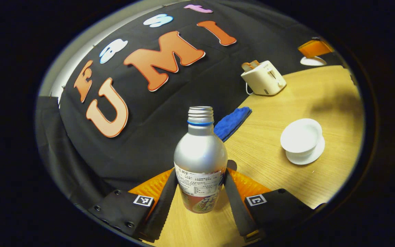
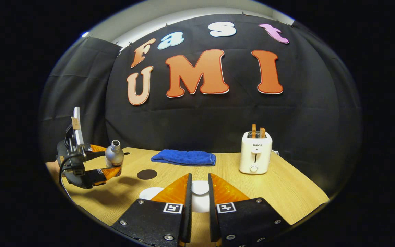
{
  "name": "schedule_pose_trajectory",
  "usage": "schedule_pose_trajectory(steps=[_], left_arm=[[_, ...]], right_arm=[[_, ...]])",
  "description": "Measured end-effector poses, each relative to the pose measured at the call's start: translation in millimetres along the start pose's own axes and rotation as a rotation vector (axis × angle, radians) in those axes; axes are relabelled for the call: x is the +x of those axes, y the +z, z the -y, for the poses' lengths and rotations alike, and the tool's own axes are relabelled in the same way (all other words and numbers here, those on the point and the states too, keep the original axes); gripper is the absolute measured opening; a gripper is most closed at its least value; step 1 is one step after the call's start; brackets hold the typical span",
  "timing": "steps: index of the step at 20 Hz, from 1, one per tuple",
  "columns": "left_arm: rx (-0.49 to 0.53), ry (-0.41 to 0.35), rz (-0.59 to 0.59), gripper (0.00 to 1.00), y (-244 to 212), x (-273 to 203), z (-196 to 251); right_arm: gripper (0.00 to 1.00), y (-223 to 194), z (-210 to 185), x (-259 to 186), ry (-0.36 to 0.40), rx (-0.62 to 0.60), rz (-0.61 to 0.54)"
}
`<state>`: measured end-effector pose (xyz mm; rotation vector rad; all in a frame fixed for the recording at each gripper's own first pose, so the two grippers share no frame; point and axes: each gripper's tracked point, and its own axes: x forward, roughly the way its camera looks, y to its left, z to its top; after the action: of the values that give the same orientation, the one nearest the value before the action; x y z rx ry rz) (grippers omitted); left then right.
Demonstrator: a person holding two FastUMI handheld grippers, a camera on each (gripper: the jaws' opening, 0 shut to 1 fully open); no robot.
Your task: Open the teacup lid with one hand, grasp the water bottle and pour water into the teacup with the other hand; after pouring, place the water bottle on the coaster and then close the teacup lid.
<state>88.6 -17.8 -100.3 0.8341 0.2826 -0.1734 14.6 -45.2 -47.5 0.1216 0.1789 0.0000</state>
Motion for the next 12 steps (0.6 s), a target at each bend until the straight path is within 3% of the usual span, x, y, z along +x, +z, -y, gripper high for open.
schedule_pose_trajectory(steps=[12], left_arm=[[0.394, 0.005, -0.008, 0.83, -1, 4, 14]], right_arm=[[0.22, -6, 0, -10, 0.025, -0.036, 0.013]])
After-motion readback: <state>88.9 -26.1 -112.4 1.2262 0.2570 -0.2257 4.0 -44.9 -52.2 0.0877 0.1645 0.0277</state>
